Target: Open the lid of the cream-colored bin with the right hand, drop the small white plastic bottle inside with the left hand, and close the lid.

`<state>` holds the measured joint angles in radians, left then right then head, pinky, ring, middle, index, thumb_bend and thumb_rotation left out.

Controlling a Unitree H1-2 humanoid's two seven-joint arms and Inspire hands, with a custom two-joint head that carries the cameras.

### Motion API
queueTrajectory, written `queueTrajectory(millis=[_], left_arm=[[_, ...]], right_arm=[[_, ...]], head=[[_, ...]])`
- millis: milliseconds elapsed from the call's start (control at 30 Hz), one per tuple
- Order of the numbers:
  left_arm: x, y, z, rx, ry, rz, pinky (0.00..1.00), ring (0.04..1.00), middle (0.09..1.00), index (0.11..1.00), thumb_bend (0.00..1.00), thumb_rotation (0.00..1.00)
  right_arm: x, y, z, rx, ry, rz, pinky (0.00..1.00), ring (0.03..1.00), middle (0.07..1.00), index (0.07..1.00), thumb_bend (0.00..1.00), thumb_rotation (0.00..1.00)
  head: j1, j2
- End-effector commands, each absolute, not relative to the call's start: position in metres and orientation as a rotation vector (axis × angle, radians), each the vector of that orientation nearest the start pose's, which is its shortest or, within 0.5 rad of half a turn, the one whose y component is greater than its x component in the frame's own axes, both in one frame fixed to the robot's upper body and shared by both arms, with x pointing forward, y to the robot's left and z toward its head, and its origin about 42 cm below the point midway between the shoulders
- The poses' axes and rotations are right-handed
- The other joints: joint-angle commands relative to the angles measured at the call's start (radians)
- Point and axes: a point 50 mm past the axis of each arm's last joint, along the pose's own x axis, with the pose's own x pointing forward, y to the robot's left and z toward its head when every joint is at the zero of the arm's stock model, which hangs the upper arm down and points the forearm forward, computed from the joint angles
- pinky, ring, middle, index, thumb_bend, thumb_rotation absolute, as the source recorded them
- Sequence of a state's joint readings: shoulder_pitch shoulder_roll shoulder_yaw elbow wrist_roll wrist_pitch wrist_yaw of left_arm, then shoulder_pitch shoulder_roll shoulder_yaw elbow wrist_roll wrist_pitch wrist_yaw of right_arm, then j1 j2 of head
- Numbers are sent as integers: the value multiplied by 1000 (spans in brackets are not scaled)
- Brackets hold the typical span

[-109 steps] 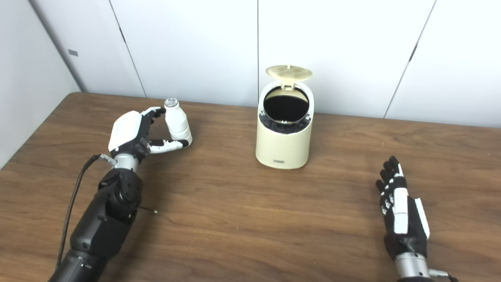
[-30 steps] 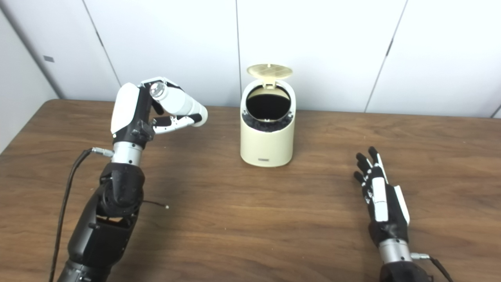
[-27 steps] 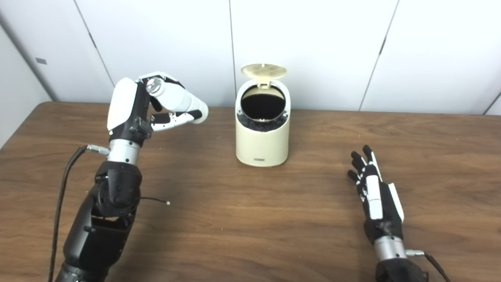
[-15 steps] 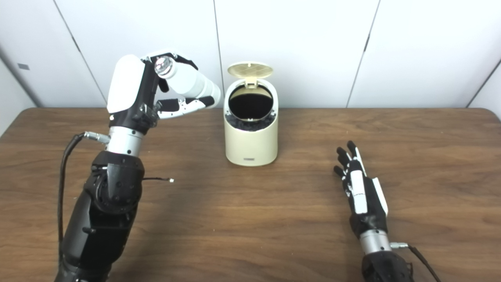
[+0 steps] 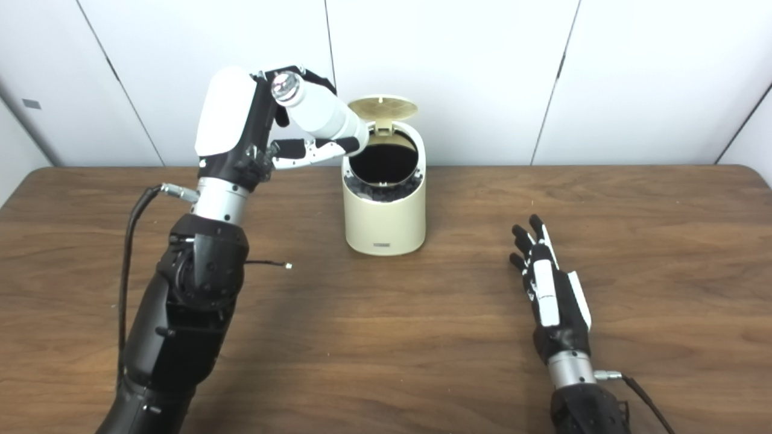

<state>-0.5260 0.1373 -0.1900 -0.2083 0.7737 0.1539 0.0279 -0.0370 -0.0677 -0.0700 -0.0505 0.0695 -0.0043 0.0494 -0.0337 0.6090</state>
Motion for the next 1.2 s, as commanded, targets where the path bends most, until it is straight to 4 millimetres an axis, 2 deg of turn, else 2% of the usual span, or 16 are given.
queueTrajectory(millis=[0,233,500,800,1167], left_arm=[[389,150,339,867,-773,99,300,380,482,532,467,0],[402,141,330,874,-777,82,330,392,481,511,472,0],[414,138,315,879,-805,77,313,398,511,482,472,0],[416,136,308,905,-819,76,313,396,493,516,471,0],[423,133,297,896,-790,55,307,389,478,501,471,0]], right_arm=[[297,-239,118,18,-98,-6,928,968,934,986,641,1000],[297,-237,119,16,-98,-19,913,961,932,981,647,1000],[298,-234,120,7,-103,-5,926,966,935,987,655,1000],[300,-233,120,7,-101,-14,935,970,937,990,666,1000],[300,-234,120,4,-108,-20,929,965,933,986,674,1000]], head=[[-2,0],[-1,0],[-6,-2],[-9,-6],[-10,-6]])
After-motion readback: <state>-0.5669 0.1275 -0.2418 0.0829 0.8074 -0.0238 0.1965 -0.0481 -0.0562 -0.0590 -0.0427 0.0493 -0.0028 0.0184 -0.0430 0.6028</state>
